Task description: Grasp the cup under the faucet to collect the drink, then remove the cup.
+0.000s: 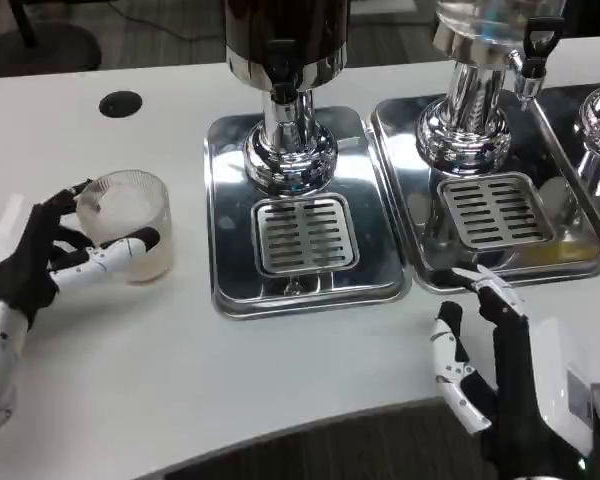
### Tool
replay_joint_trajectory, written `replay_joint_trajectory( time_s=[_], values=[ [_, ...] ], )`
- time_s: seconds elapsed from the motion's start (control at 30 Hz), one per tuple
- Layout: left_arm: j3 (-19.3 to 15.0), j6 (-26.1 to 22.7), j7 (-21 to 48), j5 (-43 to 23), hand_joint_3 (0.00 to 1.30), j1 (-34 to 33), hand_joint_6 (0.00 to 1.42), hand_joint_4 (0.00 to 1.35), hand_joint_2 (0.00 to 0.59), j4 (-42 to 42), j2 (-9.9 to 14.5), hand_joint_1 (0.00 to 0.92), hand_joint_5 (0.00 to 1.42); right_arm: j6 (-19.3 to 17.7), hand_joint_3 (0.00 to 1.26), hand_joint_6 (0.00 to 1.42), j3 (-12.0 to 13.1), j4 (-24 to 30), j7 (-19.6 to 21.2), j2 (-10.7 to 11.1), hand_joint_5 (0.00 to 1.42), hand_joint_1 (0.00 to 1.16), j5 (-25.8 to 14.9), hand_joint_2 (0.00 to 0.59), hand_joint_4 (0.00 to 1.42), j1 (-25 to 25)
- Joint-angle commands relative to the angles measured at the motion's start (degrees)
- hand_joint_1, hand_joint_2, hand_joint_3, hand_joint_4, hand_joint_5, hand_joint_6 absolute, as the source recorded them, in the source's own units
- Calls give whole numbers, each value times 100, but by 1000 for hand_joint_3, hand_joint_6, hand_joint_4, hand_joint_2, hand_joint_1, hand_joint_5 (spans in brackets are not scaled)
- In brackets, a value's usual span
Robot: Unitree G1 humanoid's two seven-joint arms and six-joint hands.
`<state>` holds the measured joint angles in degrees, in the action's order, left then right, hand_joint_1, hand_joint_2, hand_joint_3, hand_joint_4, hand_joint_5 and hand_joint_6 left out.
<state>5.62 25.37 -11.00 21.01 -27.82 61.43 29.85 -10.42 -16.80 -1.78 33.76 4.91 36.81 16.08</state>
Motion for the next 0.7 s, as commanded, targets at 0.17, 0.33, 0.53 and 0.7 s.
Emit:
replay_joint_trajectory(
  time_s=[0.17, 0.33, 0.53, 0.7],
  values=[
    [17, 389, -229, -34, 318, -168, 820, 373, 97, 368, -88, 454, 607, -159, 419, 340, 69, -77, -70, -46, 244, 411, -157, 543, 247, -39],
    [2, 542, -327, -52, 359, -206, 905, 417, 103, 586, -119, 451, 666, -185, 419, 341, 73, -45, -62, -34, 246, 403, -138, 545, 248, -49],
    [-4, 646, -623, -30, 425, -198, 1042, 488, 126, 711, -132, 453, 747, -243, 419, 343, 94, -76, -88, -36, 248, 398, -178, 545, 247, -84],
    [-25, 748, -773, -50, 469, -169, 1120, 537, 134, 746, -133, 458, 800, -286, 415, 343, 103, -98, -89, -35, 250, 394, -180, 545, 247, -92]
  ],
)
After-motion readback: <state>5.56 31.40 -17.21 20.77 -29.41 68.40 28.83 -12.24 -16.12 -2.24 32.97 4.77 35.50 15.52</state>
